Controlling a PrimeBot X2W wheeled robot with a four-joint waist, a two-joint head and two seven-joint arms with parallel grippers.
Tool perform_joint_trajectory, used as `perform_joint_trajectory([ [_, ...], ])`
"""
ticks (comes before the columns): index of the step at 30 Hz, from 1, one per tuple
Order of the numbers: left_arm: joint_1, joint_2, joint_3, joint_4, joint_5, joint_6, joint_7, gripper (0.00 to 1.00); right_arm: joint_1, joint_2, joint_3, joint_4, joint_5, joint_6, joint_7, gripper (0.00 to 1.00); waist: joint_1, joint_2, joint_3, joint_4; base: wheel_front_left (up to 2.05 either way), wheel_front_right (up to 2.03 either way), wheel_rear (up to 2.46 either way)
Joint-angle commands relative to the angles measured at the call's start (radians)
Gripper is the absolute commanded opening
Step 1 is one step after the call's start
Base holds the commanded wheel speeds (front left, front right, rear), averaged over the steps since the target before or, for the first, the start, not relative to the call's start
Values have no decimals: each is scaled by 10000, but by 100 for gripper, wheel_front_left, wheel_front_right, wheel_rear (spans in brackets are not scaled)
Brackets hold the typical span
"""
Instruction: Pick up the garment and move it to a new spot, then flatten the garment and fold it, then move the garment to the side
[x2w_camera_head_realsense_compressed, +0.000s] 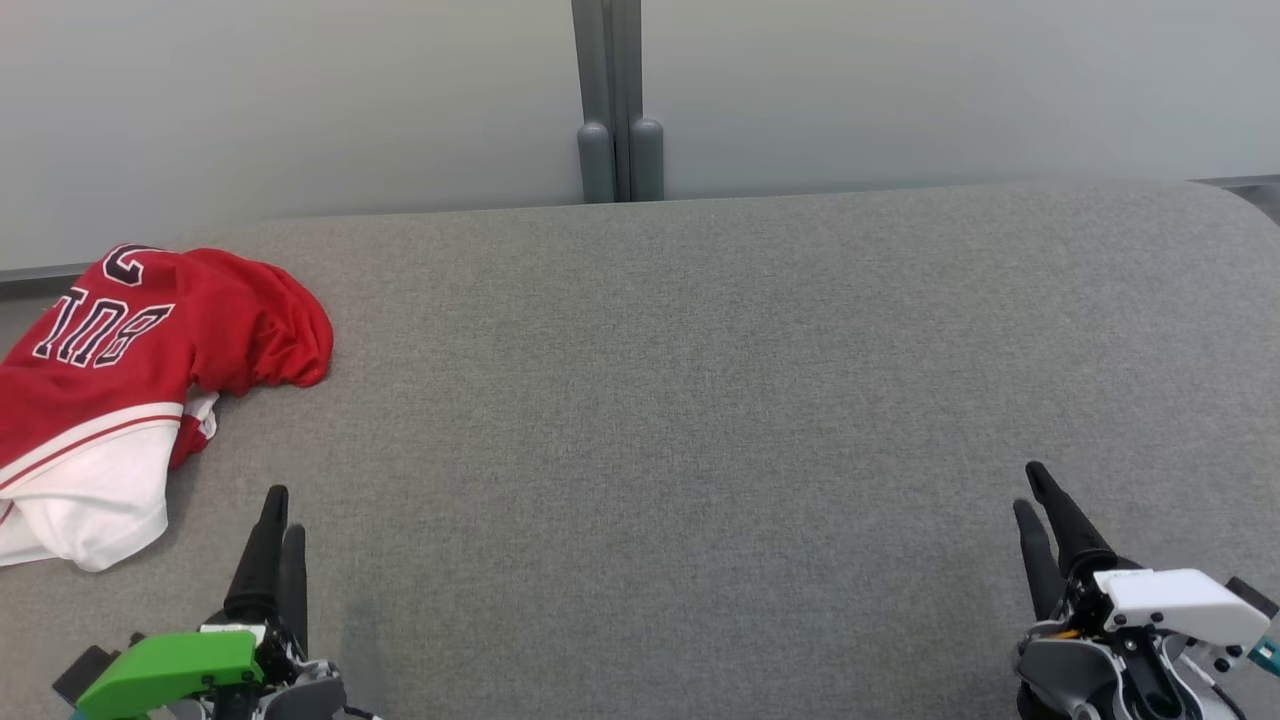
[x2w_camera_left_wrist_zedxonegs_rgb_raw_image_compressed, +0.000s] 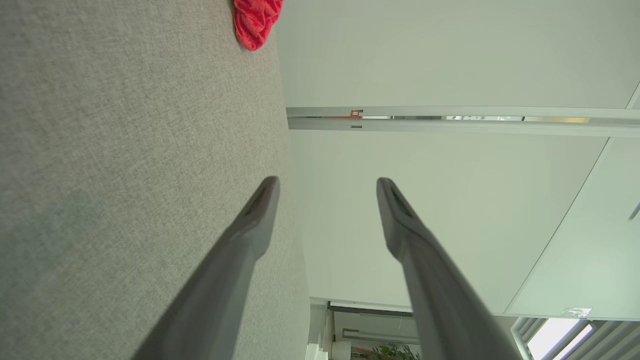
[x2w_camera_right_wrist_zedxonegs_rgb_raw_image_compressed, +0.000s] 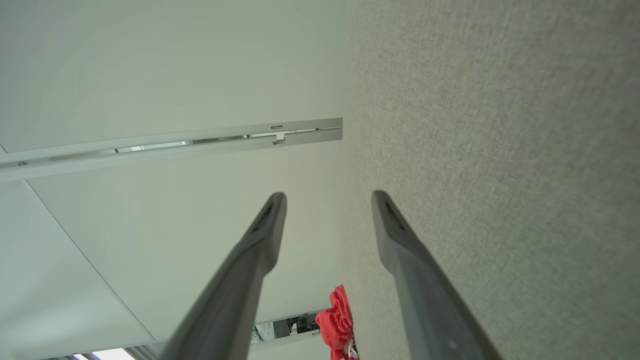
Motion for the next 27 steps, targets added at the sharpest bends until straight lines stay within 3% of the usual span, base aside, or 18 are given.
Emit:
perform_joint_trajectory([
  [1, 32, -3, -14, 36, -1, 0, -4, 100, 36, 7, 8, 31, -1, 0, -13, 100, 1, -1, 2, 0, 0, 0, 0],
  [13, 53, 176, -734, -237, 558, -4, -595, 100, 226, -13, 306, -219, -612, 1, -610, 100, 1, -1, 13, -3, 0, 0, 0],
  [27, 91, 142, -1077, -420, 3165, -8, -1205, 100, 382, -36, 307, -639, -3631, 2, -1212, 100, 1, -1, 8, -16, 0, 0, 0],
])
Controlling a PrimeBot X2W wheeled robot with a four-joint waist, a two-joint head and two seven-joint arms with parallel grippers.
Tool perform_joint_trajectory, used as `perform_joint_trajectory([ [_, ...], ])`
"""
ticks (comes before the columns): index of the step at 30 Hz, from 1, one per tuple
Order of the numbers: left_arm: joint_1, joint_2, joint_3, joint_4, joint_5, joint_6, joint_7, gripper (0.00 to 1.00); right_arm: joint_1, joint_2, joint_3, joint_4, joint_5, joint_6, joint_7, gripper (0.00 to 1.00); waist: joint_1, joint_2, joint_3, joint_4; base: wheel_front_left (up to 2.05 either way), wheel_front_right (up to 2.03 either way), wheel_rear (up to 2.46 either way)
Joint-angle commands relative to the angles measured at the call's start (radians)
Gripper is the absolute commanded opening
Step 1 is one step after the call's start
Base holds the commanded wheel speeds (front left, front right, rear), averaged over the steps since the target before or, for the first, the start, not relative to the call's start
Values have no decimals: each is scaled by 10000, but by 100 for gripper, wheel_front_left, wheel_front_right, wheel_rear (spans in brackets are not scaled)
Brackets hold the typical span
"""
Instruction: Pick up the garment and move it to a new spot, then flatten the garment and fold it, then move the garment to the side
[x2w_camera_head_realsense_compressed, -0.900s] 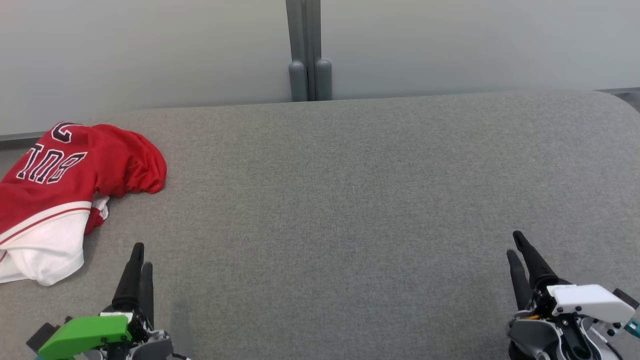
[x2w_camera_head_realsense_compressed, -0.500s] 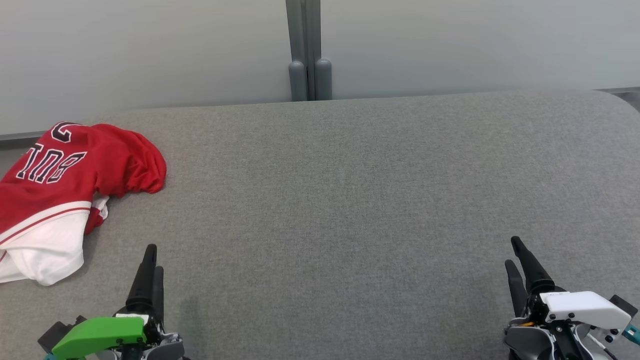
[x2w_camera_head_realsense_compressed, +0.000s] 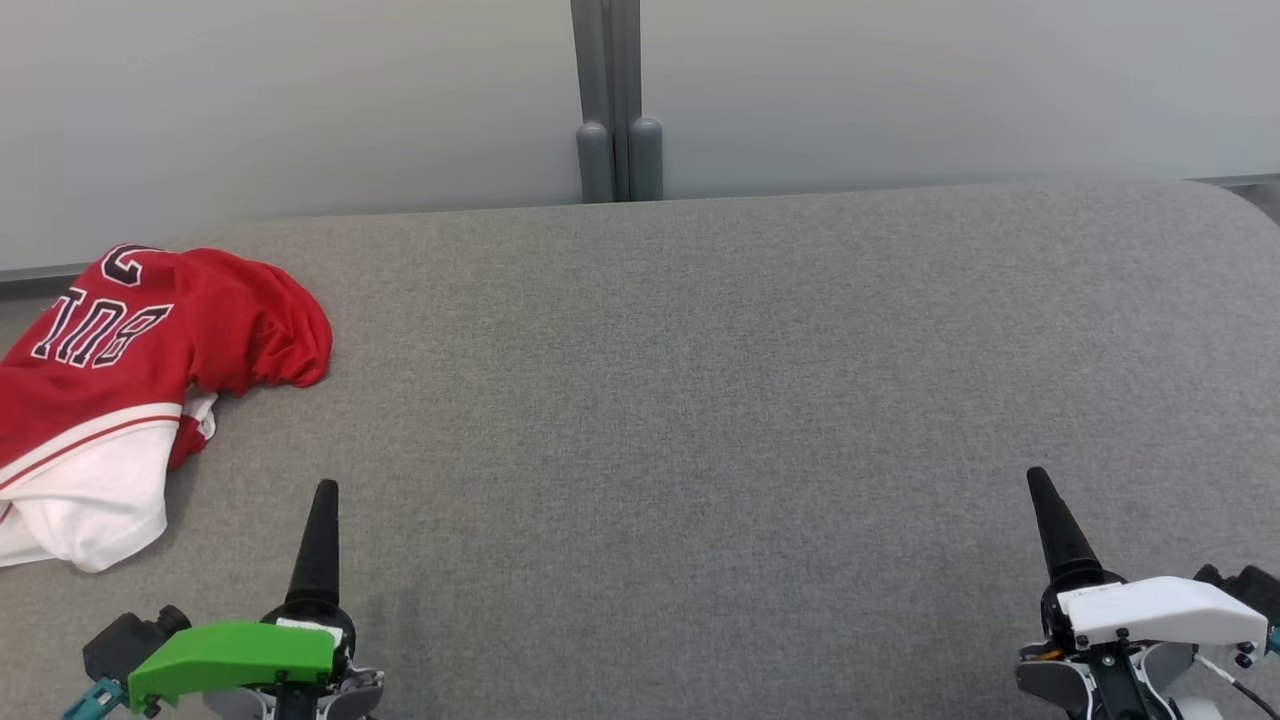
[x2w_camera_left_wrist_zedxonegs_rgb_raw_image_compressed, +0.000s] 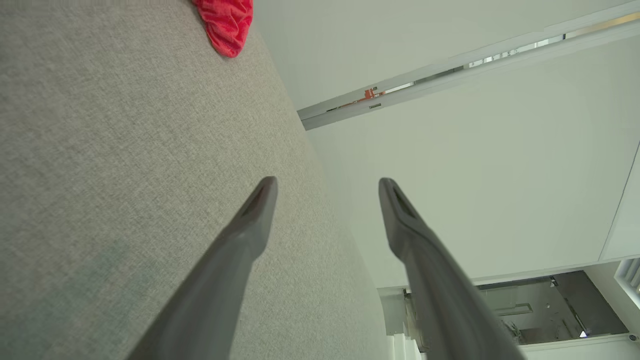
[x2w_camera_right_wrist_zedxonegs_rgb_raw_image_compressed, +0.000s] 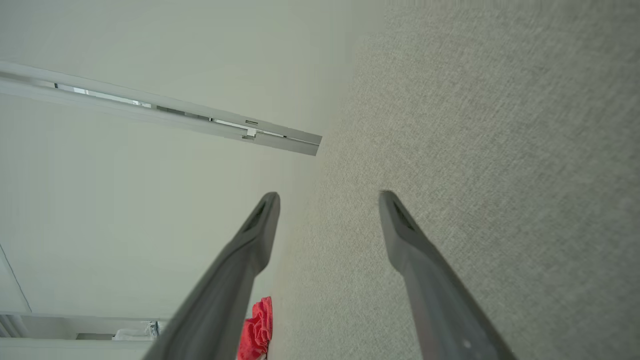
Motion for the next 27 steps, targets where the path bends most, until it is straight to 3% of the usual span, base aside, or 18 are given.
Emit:
perform_joint_trajectory([
  [1, -108, 58, -43, -215, 522, -11, -105, 100, -58, -64, 61, -312, -538, 4, -115, 100, 0, -1, 0, -7, 0, 0, 0],
  [16, 67, -5, -34, -1406, 4267, -15, -651, 100, 155, -82, 862, -1231, -4288, 4, -662, 100, 0, -1, 43, -37, 0, 0, 0],
  [27, 232, 18, -652, -1718, 6441, 219, -1009, 100, 259, -92, 1076, -1384, -6238, 5, -1026, 100, 0, -1, 89, -59, 0, 0, 0],
])
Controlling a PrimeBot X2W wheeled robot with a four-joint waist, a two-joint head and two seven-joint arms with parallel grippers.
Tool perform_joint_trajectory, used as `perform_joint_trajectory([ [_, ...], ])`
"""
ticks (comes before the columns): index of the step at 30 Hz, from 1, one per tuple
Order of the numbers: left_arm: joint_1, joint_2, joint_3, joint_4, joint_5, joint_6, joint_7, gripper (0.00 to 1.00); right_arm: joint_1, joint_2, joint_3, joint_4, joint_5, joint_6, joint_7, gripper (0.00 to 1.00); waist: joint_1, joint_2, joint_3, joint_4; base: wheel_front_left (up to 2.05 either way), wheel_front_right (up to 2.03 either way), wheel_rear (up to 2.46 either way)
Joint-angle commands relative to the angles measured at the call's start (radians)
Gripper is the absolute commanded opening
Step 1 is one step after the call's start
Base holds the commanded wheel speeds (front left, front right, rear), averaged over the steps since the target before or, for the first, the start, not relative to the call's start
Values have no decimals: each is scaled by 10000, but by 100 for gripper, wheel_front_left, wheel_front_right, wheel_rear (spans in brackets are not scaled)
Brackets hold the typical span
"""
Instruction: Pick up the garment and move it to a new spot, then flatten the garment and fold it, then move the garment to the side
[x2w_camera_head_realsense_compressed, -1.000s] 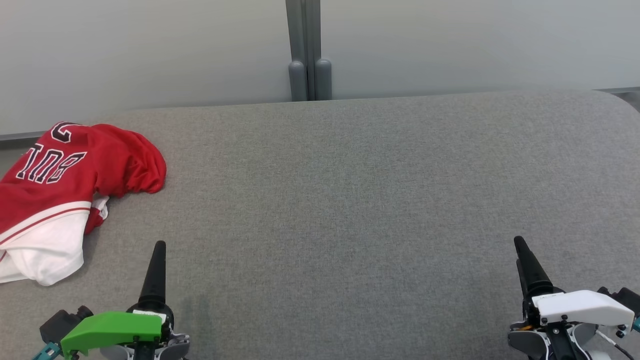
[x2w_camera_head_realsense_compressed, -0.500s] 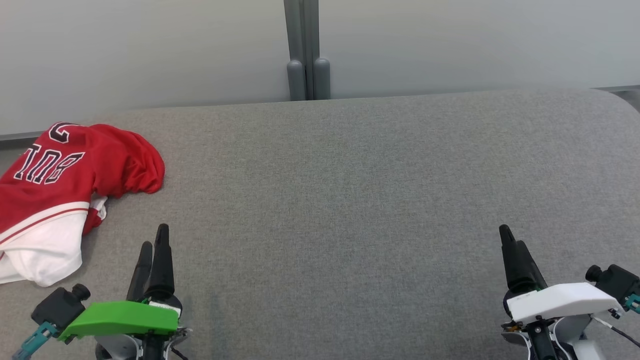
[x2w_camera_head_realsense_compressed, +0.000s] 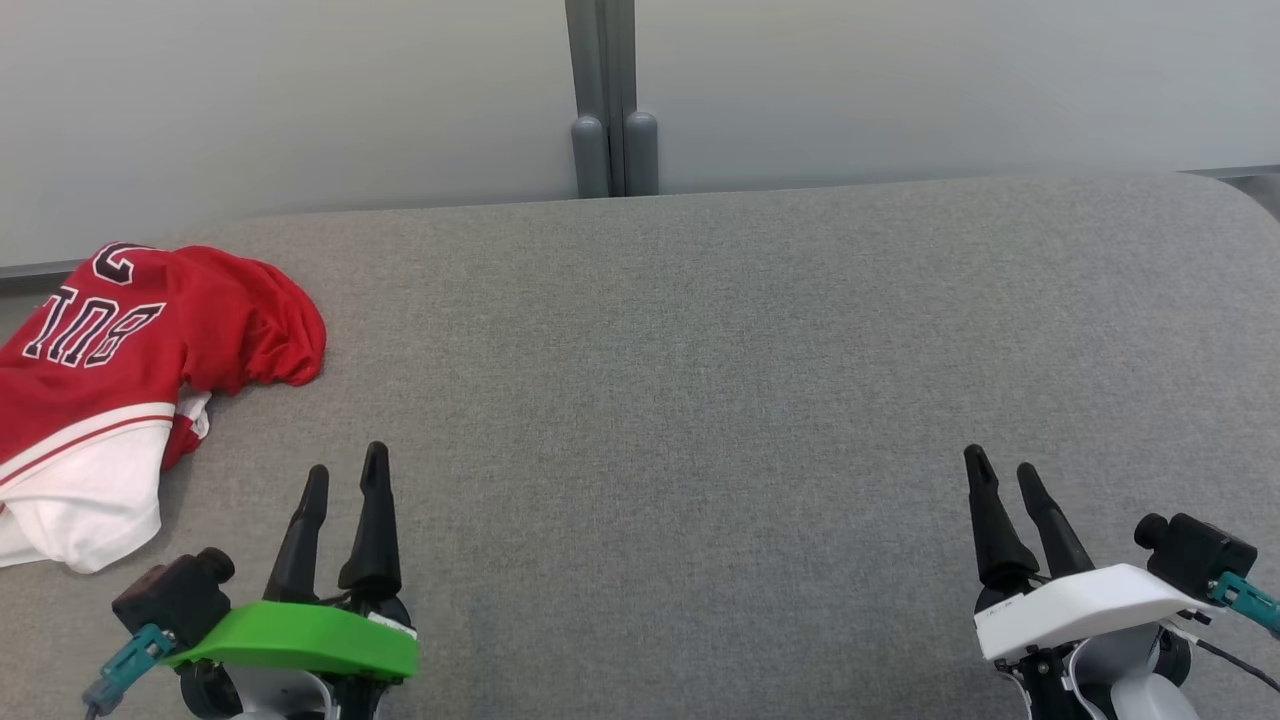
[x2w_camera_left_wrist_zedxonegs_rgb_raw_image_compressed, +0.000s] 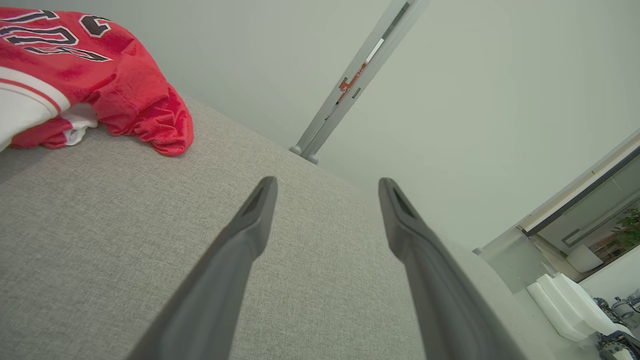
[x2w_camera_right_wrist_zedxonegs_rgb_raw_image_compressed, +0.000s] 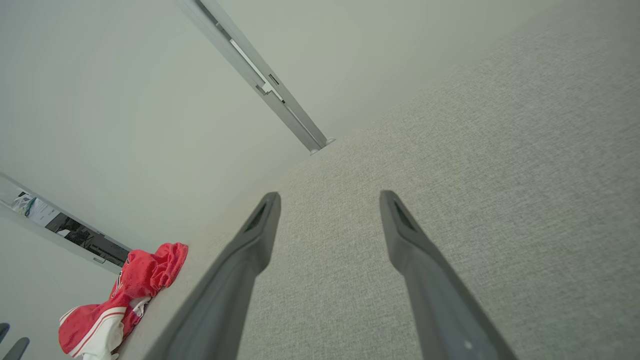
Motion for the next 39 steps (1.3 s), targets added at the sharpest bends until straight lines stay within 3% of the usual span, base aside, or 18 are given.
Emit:
perform_joint_trajectory([
  [1, -4, 58, -106, -133, 456, 66, -110, 100, 32, -44, -50, -109, -445, 3, -135, 100, 0, 0, -2, 3, 0, 0, 0],
  [11, 56, 113, -386, -113, 1516, 232, -402, 100, 115, -56, -29, -204, -1593, 4, -421, 100, 0, 0, -42, -10, 0, 0, 0],
  [39, 278, 99, -541, -104, 4128, -18, -1073, 100, 447, -78, 194, -686, -4391, 4, -1092, 100, -1, 0, -173, 3, 0, 0, 0],
])
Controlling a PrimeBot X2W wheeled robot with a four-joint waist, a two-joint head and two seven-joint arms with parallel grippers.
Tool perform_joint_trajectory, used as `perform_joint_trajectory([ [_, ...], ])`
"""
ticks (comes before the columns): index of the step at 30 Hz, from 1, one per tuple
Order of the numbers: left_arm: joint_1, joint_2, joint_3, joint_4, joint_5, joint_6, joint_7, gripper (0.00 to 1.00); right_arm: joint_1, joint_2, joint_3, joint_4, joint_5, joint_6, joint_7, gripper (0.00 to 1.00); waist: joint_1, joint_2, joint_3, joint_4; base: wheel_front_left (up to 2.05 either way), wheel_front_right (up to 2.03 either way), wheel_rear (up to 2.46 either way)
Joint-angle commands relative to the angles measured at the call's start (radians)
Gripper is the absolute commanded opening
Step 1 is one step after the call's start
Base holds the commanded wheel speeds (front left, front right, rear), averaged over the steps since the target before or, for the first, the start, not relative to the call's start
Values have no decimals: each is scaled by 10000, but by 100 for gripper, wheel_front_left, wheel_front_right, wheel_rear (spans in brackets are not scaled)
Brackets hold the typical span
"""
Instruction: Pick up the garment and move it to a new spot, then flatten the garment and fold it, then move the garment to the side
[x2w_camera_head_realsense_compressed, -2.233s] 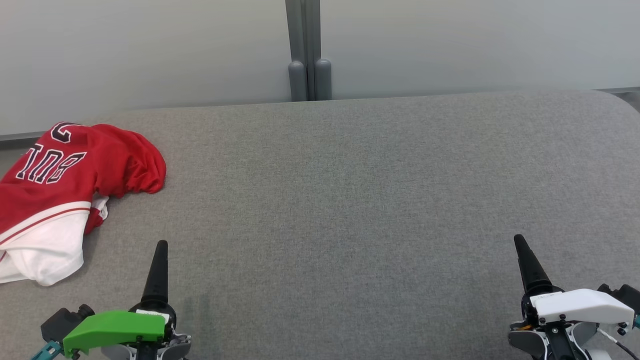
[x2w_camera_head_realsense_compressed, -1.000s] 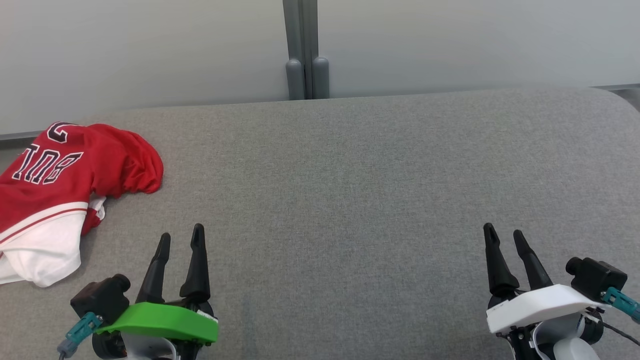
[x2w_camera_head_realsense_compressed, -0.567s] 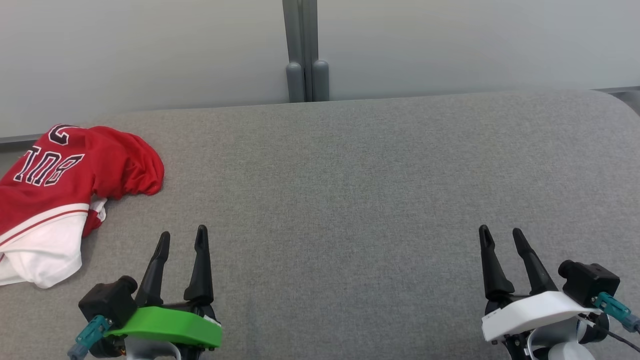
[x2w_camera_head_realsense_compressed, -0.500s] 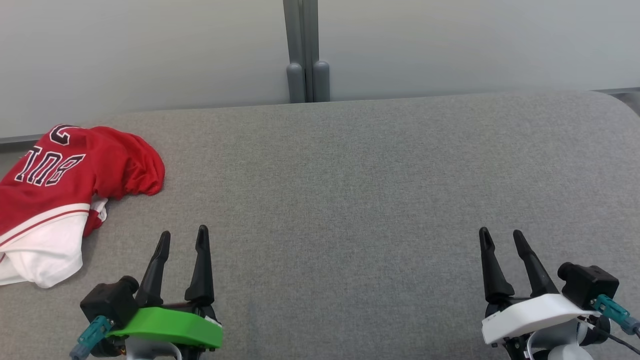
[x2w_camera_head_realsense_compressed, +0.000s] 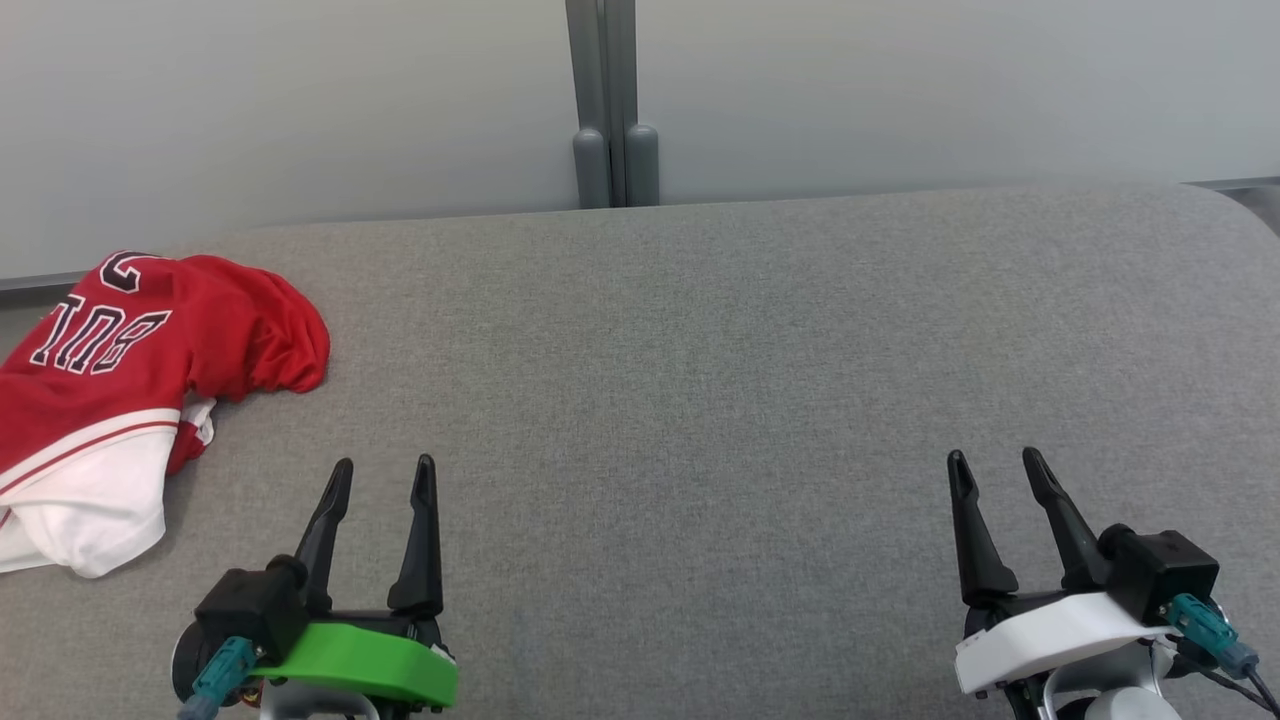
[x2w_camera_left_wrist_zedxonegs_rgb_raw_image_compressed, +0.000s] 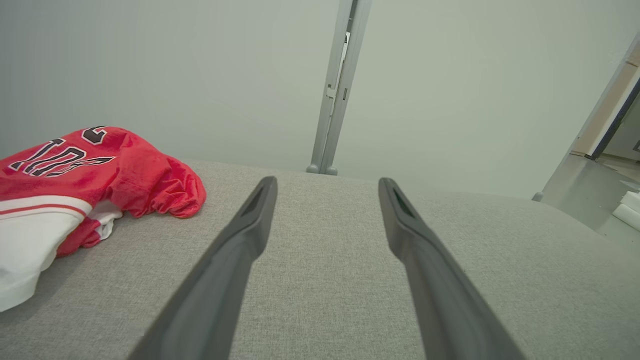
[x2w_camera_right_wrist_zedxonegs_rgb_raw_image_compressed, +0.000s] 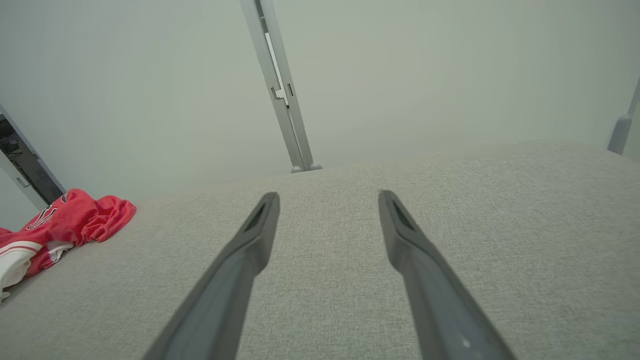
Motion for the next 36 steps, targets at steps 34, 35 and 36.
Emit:
perform_joint_trajectory([
  [34, 211, 90, -247, -273, 2724, -31, -729, 100, 271, -70, 210, -597, -2733, 2, -726, 100, -1, 0, 168, -66, 0, 0, 0],
  [35, 205, 90, -246, -258, 2712, -35, -707, 100, 270, -70, 210, -589, -2724, 2, -711, 100, -1, 0, 175, -68, 0, 0, 0],
  [36, 200, 90, -239, -232, 2699, -42, -691, 100, 268, -70, 210, -577, -2706, 2, -709, 100, -1, 0, 182, -70, 0, 0, 0],
])
